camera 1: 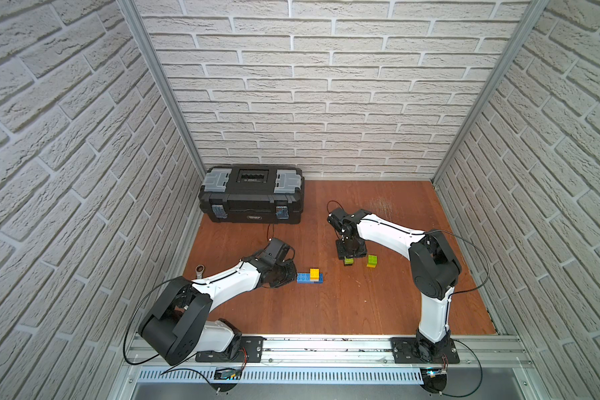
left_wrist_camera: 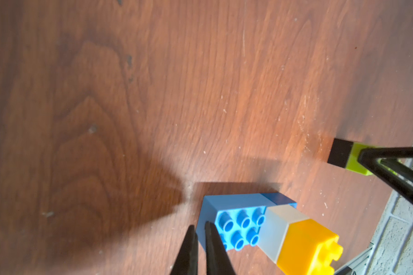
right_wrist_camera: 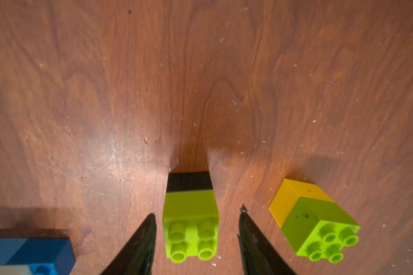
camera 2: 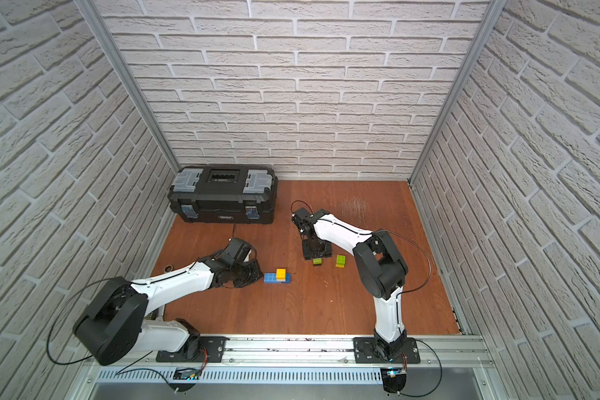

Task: Assemble the number 4 with lego
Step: Pick up the lego brick from the center of the board.

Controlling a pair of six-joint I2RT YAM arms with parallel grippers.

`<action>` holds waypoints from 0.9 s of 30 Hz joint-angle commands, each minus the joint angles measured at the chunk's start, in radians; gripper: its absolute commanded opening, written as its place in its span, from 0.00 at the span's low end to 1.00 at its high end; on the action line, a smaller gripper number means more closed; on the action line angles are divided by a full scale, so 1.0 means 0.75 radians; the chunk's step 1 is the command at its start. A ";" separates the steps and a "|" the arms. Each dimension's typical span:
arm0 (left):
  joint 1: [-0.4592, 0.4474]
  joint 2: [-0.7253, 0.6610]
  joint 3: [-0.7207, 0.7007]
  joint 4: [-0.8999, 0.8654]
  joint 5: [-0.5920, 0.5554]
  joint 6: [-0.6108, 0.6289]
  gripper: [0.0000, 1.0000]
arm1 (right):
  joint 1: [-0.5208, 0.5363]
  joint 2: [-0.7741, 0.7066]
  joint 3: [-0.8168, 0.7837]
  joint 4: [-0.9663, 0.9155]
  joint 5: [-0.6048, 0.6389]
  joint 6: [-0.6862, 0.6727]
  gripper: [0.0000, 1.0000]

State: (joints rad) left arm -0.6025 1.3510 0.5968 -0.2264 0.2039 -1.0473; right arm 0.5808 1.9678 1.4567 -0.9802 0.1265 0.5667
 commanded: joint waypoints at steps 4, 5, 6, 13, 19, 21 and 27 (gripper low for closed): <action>-0.026 -0.006 -0.025 0.008 -0.014 -0.014 0.12 | 0.007 0.052 0.027 -0.006 0.030 -0.025 0.49; -0.035 0.000 -0.025 0.014 -0.014 -0.017 0.12 | 0.007 0.056 0.029 -0.008 0.031 -0.025 0.45; -0.043 0.001 -0.027 0.017 -0.014 -0.020 0.12 | 0.007 0.057 0.030 -0.013 0.030 -0.026 0.41; -0.078 0.012 -0.044 0.047 -0.016 -0.039 0.12 | 0.027 -0.033 0.007 -0.047 0.075 -0.013 0.12; -0.076 0.009 -0.041 0.040 -0.039 -0.036 0.12 | 0.123 -0.157 0.068 -0.145 0.138 0.037 0.04; -0.056 -0.013 -0.035 0.005 -0.063 -0.033 0.12 | 0.164 -0.183 0.114 -0.188 0.159 0.063 0.03; 0.118 -0.256 0.000 -0.301 -0.233 0.020 0.13 | 0.346 -0.221 0.257 -0.249 0.161 0.157 0.02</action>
State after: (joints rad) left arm -0.5743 1.2648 0.5823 -0.3088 0.1318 -1.0626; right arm 0.7773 1.8355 1.6043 -1.1191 0.2314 0.6266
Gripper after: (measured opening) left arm 0.126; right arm 0.338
